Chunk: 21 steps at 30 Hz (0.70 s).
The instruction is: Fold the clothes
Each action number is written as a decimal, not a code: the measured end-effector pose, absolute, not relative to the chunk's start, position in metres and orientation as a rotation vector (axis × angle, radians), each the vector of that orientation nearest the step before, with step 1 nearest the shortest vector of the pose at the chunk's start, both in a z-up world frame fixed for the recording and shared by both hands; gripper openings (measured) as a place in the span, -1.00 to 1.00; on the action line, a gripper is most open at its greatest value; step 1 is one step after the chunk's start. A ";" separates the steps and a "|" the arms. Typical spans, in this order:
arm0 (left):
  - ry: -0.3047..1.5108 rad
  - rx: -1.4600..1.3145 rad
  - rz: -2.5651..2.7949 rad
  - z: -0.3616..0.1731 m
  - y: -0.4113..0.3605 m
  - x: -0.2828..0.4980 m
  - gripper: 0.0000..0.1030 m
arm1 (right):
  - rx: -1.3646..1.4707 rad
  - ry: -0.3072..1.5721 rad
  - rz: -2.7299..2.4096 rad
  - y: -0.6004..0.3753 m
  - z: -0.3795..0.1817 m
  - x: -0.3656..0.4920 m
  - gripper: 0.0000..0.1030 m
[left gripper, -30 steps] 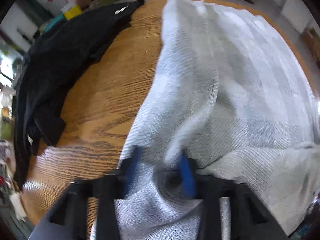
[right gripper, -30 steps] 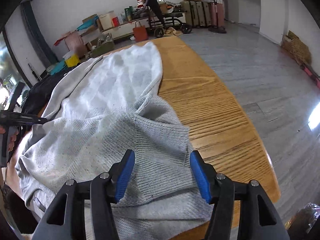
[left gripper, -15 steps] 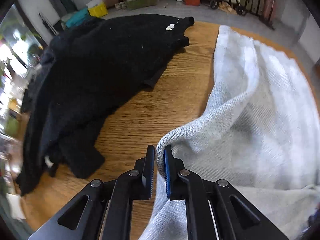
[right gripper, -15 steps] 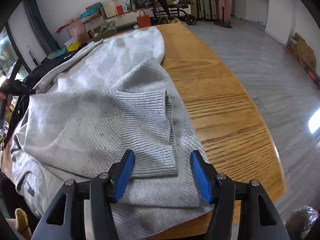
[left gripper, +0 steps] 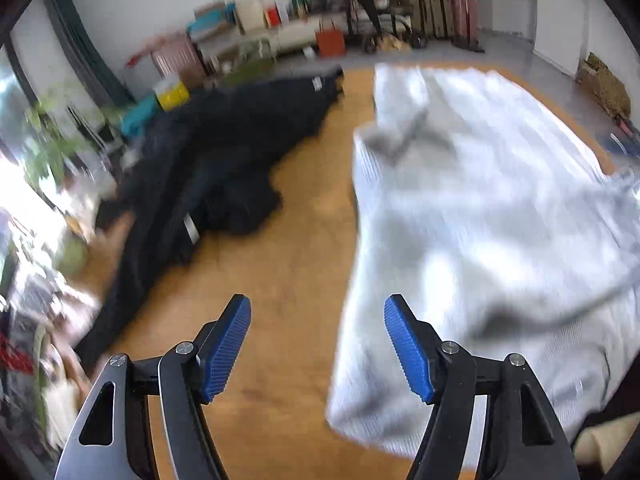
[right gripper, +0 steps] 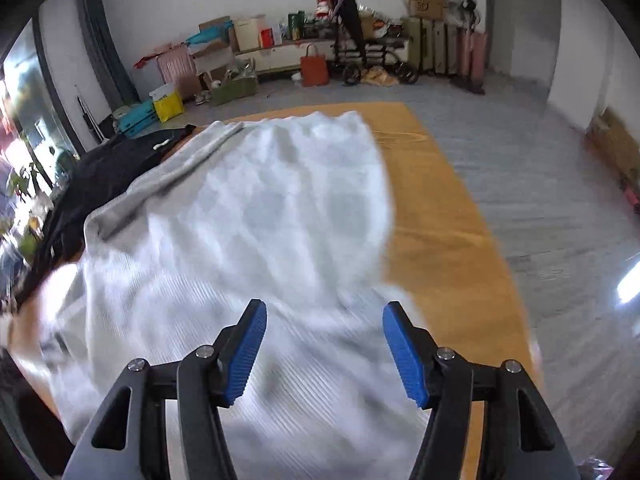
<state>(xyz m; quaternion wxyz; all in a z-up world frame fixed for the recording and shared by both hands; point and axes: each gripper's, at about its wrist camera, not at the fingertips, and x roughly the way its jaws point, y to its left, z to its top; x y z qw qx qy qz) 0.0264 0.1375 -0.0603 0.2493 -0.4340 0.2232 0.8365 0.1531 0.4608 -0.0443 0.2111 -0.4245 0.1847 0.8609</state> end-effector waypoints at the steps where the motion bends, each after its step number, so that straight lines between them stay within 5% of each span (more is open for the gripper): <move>1: 0.554 -1.249 2.249 -0.075 0.133 0.025 0.37 | -1.190 0.547 2.395 0.463 -0.046 0.129 0.25; 7: 0.488 -1.310 2.158 -0.122 0.139 0.008 0.32 | -1.298 0.613 2.412 0.447 -0.058 -0.032 0.21; 9: 0.463 -1.244 2.163 -0.122 0.136 0.011 -0.01 | -1.335 0.666 2.400 0.444 -0.065 -0.084 0.22; 11: 0.426 -1.229 2.188 -0.121 0.130 0.013 -0.67 | -1.366 0.716 2.368 0.444 -0.075 -0.130 0.22; 12: 0.423 -1.238 2.226 -0.123 0.126 0.011 -0.75 | -1.375 0.719 2.340 0.445 -0.081 -0.149 0.23; 18: 0.233 -1.221 2.274 -0.131 0.106 0.014 -0.76 | -1.433 0.767 2.110 0.456 -0.126 -0.211 0.20; 19: 0.232 -1.218 2.276 -0.131 0.106 0.014 -0.76 | -1.406 0.751 2.102 0.455 -0.127 -0.213 0.12; 20: 0.220 -1.221 2.277 -0.128 0.105 0.015 -0.76 | -1.402 0.738 2.124 0.452 -0.126 -0.217 -0.48; 21: 0.196 -1.226 2.272 -0.128 0.104 0.013 -0.76 | -1.401 0.726 2.149 0.449 -0.124 -0.222 -0.79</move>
